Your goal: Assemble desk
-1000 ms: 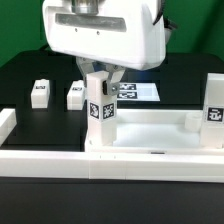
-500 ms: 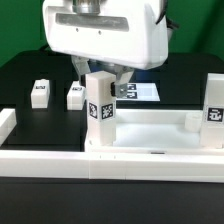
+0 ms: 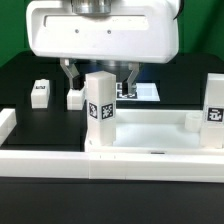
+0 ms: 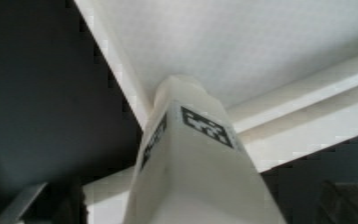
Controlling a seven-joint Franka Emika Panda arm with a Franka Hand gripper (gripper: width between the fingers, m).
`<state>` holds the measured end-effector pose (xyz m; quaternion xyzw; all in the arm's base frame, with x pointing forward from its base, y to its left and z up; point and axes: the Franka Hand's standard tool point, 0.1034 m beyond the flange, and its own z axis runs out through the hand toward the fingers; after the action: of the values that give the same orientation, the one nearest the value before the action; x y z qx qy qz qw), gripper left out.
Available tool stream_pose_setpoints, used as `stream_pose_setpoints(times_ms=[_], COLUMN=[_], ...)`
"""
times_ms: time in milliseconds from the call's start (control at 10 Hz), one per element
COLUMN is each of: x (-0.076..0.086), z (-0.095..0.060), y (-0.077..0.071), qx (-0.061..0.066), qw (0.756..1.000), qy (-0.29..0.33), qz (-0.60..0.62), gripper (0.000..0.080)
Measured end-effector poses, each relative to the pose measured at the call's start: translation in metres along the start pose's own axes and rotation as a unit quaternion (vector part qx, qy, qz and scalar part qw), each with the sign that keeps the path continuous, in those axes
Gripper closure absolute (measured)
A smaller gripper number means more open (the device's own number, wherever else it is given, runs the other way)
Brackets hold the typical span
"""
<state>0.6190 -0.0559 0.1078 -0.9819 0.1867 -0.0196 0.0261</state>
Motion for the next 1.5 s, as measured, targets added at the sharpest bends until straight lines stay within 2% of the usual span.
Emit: stream_pose_setpoints(times_ms=[100,300,700,900,1000,1100,1200,1300,1400,1500], x=[0.0004,0.0019,0.0017,0.0018,0.0018,0.0018,0.0018,0.0017,0.0017,0.0016], z=[-0.0002,-0.0007,-0.0004,-0.0003,-0.0003,-0.0003,-0.0003,-0.0003,-0.0002,-0.0002], y=[0.0002,0.0002,0.0006,0.0016,0.0018,0.0018,0.0017,0.0016,0.0018,0.0015], qx=[-0.016,-0.026,-0.028,-0.028,-0.028,-0.028,-0.027,-0.027,-0.027,-0.027], qw=[0.998,0.986,0.955,0.931,0.929,0.929,0.93,0.932,0.932,0.936], qy=[0.003,0.005,0.002,-0.001,-0.001,-0.001,-0.001,-0.001,-0.001,0.0], qz=[-0.066,-0.164,-0.296,-0.365,-0.369,-0.368,-0.367,-0.361,-0.361,-0.352], gripper=[0.0151,0.0151,0.0151,0.0151,0.0151,0.0273,0.0449,0.0449,0.0511,0.0511])
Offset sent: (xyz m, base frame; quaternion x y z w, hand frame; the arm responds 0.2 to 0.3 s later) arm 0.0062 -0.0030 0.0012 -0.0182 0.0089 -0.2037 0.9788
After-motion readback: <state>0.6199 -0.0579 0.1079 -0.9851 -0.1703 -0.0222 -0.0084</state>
